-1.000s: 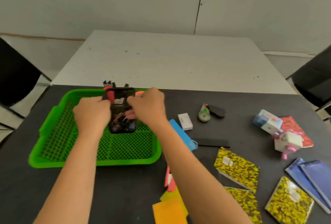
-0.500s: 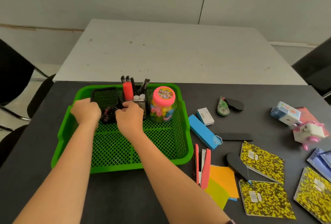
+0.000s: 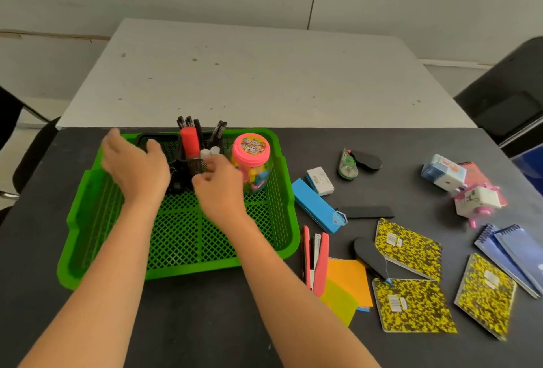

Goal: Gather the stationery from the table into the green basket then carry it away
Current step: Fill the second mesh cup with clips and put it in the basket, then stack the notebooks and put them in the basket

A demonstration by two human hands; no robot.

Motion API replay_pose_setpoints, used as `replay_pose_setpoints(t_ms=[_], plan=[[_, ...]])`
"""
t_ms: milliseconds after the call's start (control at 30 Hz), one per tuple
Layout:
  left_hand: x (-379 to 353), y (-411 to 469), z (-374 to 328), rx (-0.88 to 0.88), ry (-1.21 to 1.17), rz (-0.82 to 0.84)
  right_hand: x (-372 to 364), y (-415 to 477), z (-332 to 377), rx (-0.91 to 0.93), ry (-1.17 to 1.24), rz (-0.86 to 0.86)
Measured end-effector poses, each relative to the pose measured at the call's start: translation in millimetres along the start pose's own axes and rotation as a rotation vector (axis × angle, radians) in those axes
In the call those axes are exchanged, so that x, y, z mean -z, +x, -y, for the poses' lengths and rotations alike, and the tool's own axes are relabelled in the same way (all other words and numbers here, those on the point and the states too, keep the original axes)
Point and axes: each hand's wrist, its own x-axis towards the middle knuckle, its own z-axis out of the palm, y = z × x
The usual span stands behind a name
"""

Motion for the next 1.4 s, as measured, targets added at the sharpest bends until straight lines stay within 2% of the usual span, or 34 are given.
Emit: replay_pose_setpoints(t_ms=[67, 133, 200, 233, 267, 367, 467, 600, 667, 733, 833, 867, 900, 967, 1033, 1067, 1100, 1133, 1167, 1200, 1267, 1333, 1400], plan=[[0.3, -33.2, -18.1, -0.222, -0.046, -0.023, 32.9, -13.6, -4.6, 0.051, 0.047, -0.140], [-6.3, -69.5, -28.3, -0.401, -0.075, 0.041, 72.3, -31.1, -21.1, 0.053, 0.019, -0.290], [-17.3, -107.4, -34.6, -0.531, -0.121, 0.143, 118.8, -49.5, -48.7, -0.032, -0.163, -0.374], [-25.4, -130.7, -36.8, -0.581, -0.145, 0.214, 146.8, -62.2, -66.5, -0.119, -0.332, -0.348], [-31.6, -151.1, -36.4, -0.616, -0.157, 0.282, 171.3, -73.7, -85.8, -0.216, -0.526, -0.251], [-55.2, -211.0, -29.7, -0.698, -0.146, 0.491, 225.8, -114.4, -136.8, -0.472, -0.933, 0.119], [-74.1, -256.3, -19.9, -0.722, -0.060, 0.724, 244.0, -136.8, -165.8, -0.596, -0.983, 0.174], [-91.1, -302.3, -19.2, -0.837, 0.038, 0.933, 265.4, -126.2, -174.3, -0.497, -1.158, 0.297], [-96.3, -326.7, -22.5, -0.894, 0.170, 1.033, 286.2, -121.7, -175.2, -0.507, -1.029, 0.338], [-102.3, -348.1, -26.7, -0.819, 0.237, 0.981, 311.7, -117.8, -173.1, -0.489, -0.842, 0.359], [-117.5, -368.5, -40.6, -0.491, 0.000, 0.751, 345.2, -106.7, -163.2, -0.406, -0.623, 0.279], [-124.2, -370.3, -47.8, -0.337, -0.120, 0.780, 348.4, -102.0, -160.7, -0.374, -0.540, 0.203], [-131.6, -370.6, -56.8, -0.164, -0.251, 0.877, 348.2, -98.6, -157.3, -0.312, -0.467, 0.146], [-142.6, -367.4, -73.6, 0.133, -0.553, 1.039, 339.1, -94.0, -153.3, -0.235, -0.231, 0.197], [-150.4, -349.7, -81.0, 0.369, -0.726, 1.019, 329.0, -92.7, -151.7, -0.297, 0.111, 0.382], [-155.3, -342.9, -86.7, 0.440, -0.756, 0.989, 333.9, -91.7, -155.8, -0.319, 0.237, 0.405], [-156.9, -333.7, -86.8, 0.495, -0.777, 0.952, 336.9, -90.9, -161.7, -0.306, 0.300, 0.354], [-157.6, -325.8, -85.4, 0.535, -0.789, 0.915, 341.8, -88.8, -169.8, -0.284, 0.260, 0.241], [-158.2, -320.9, -85.5, 0.573, -0.809, 0.866, 348.8, -84.2, -181.3, -0.270, 0.072, 0.133], [-156.9, -316.8, -85.6, 0.608, -0.821, 0.830, 352.3, -81.5, -193.4, -0.299, -0.235, 0.085], [-155.0, -311.2, -84.6, 0.648, -0.859, 0.769, 352.9, -83.4, -205.4, -0.378, -0.739, 0.136], [-153.0, -309.6, -83.8, 0.651, -0.847, 0.747, 351.4, -84.7, -211.3, -0.439, -0.836, 0.184], [-152.2, -306.9, -81.2, 0.635, -0.812, 0.753, 356.8, -80.8, -213.8, -0.458, -0.710, 0.163]])
